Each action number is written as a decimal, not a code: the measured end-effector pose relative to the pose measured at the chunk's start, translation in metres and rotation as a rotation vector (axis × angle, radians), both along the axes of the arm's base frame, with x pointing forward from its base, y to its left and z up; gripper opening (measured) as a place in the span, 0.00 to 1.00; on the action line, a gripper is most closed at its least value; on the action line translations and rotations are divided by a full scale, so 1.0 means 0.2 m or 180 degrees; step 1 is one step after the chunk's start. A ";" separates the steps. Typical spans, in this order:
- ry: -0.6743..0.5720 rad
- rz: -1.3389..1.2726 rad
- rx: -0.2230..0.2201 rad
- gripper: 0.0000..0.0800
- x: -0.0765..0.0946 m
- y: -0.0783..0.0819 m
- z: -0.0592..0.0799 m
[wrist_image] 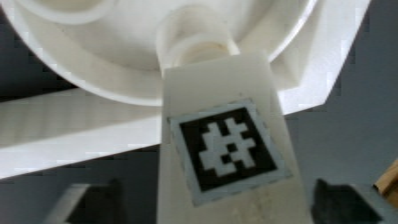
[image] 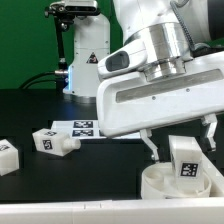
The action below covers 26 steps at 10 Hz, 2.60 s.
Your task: Assemble stool
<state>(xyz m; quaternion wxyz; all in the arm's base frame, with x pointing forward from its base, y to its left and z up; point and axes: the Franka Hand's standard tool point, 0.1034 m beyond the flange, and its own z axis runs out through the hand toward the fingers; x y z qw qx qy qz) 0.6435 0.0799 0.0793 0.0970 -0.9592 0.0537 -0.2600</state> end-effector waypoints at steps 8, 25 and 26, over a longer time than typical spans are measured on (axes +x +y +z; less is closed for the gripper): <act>0.1326 -0.0243 0.0590 0.81 -0.09 0.05 0.10; 0.0708 0.4133 -0.1635 0.81 -0.01 0.05 0.01; 0.0689 0.4226 -0.1663 0.81 -0.01 0.05 0.01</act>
Offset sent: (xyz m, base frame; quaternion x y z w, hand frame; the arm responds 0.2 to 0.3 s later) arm 0.0045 -0.0381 0.0257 -0.0515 -0.1311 0.0141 0.9899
